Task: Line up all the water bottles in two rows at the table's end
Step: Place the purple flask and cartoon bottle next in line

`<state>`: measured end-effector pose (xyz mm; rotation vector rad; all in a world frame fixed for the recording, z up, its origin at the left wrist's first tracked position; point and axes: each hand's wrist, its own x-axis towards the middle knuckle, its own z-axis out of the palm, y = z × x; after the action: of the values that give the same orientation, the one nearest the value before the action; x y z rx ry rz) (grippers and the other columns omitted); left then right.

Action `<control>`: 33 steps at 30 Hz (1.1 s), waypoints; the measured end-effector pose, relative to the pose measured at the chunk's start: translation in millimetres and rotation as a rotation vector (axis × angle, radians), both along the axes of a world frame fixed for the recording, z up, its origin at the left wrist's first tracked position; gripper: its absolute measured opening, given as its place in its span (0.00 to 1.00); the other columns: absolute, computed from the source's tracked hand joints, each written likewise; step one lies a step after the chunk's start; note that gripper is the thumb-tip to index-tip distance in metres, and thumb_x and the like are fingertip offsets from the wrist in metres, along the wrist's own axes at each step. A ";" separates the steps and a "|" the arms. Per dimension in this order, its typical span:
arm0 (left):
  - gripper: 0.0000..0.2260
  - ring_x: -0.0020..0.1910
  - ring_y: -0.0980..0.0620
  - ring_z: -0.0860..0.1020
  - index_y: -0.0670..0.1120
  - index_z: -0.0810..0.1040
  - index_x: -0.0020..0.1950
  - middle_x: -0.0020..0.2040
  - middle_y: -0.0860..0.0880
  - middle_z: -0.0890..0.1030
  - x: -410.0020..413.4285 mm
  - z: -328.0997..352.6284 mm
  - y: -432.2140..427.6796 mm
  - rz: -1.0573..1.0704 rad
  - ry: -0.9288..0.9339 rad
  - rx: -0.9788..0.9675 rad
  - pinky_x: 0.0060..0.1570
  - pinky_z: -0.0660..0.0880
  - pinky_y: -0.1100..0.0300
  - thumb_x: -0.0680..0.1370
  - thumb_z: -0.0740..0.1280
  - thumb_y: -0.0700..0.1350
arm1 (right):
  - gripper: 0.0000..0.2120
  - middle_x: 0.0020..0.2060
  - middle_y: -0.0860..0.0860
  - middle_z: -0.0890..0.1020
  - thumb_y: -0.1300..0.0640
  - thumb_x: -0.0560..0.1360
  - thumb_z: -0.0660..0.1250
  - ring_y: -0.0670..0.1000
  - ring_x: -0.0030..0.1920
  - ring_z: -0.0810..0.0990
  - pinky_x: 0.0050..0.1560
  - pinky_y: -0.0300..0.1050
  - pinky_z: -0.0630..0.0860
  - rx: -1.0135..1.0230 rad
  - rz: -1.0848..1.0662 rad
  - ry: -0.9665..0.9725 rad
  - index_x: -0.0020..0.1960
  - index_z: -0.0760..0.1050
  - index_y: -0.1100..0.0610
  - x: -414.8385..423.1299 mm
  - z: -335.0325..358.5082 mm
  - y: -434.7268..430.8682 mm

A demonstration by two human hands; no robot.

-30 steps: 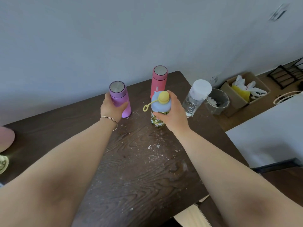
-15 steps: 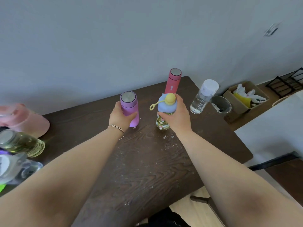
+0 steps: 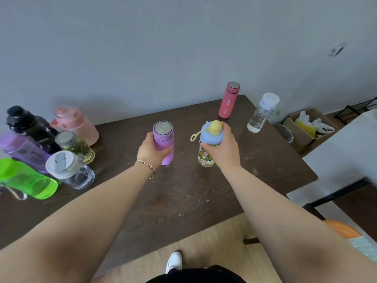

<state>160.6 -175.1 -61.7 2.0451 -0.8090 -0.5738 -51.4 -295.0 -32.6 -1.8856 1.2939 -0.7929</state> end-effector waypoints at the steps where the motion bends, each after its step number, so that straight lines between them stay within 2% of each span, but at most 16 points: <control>1: 0.24 0.51 0.49 0.78 0.53 0.70 0.60 0.54 0.53 0.79 -1.8 0.1 10.1 0.016 0.000 0.000 0.47 0.73 0.57 0.68 0.75 0.53 | 0.41 0.63 0.45 0.76 0.46 0.63 0.79 0.51 0.62 0.75 0.59 0.54 0.76 -0.003 0.003 0.001 0.72 0.64 0.43 -0.5 -0.7 6.3; 6: 0.23 0.50 0.50 0.78 0.55 0.69 0.57 0.53 0.54 0.79 -13.4 1.2 67.4 0.146 -0.003 0.002 0.45 0.72 0.57 0.67 0.75 0.54 | 0.41 0.61 0.44 0.76 0.47 0.62 0.80 0.50 0.60 0.76 0.55 0.50 0.75 0.036 0.079 -0.017 0.70 0.64 0.41 -5.0 -9.6 38.9; 9: 0.25 0.51 0.50 0.78 0.54 0.69 0.59 0.54 0.53 0.79 -20.7 0.9 102.4 0.211 -0.020 0.028 0.47 0.72 0.56 0.67 0.76 0.54 | 0.42 0.62 0.44 0.76 0.47 0.61 0.80 0.50 0.60 0.76 0.56 0.52 0.76 0.065 0.134 -0.017 0.70 0.63 0.41 -8.3 -14.7 62.2; 17: 0.22 0.50 0.49 0.78 0.55 0.69 0.55 0.51 0.53 0.79 -14.2 10.0 186.5 0.302 -0.062 -0.003 0.46 0.72 0.56 0.67 0.75 0.54 | 0.43 0.63 0.44 0.75 0.45 0.62 0.80 0.50 0.62 0.75 0.56 0.52 0.77 0.063 0.284 -0.010 0.72 0.62 0.42 23.9 -12.9 131.4; 21: 0.22 0.50 0.48 0.78 0.55 0.69 0.56 0.51 0.53 0.79 9.9 12.6 229.7 0.340 -0.045 -0.023 0.50 0.75 0.54 0.67 0.76 0.53 | 0.44 0.63 0.45 0.75 0.45 0.62 0.80 0.50 0.61 0.75 0.56 0.53 0.78 0.058 0.314 -0.018 0.72 0.62 0.43 57.2 -11.4 170.3; 26: 0.24 0.50 0.48 0.78 0.54 0.70 0.59 0.53 0.51 0.79 53.5 6.9 291.1 0.343 -0.034 -0.016 0.50 0.74 0.55 0.67 0.76 0.51 | 0.44 0.65 0.45 0.74 0.48 0.64 0.80 0.50 0.63 0.74 0.58 0.53 0.77 0.065 0.304 -0.026 0.73 0.61 0.45 105.1 -17.9 229.8; 30: 0.23 0.51 0.47 0.79 0.54 0.70 0.58 0.53 0.50 0.80 95.9 -2.6 339.5 0.343 -0.031 0.015 0.51 0.76 0.51 0.67 0.76 0.51 | 0.44 0.66 0.46 0.74 0.50 0.64 0.81 0.51 0.64 0.74 0.61 0.54 0.76 0.091 0.291 -0.025 0.74 0.61 0.46 144.6 -27.2 275.6; 33: 0.23 0.51 0.47 0.79 0.53 0.70 0.58 0.53 0.50 0.80 126.9 -9.3 364.7 0.339 -0.034 0.040 0.49 0.75 0.54 0.67 0.76 0.51 | 0.44 0.65 0.46 0.74 0.50 0.64 0.81 0.50 0.64 0.74 0.61 0.53 0.76 0.095 0.298 -0.031 0.74 0.61 0.46 173.4 -31.7 301.7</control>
<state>287.5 189.6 -71.0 2.1716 -0.4561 -0.3666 121.9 6.8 -64.4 -1.9231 0.9831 -0.5923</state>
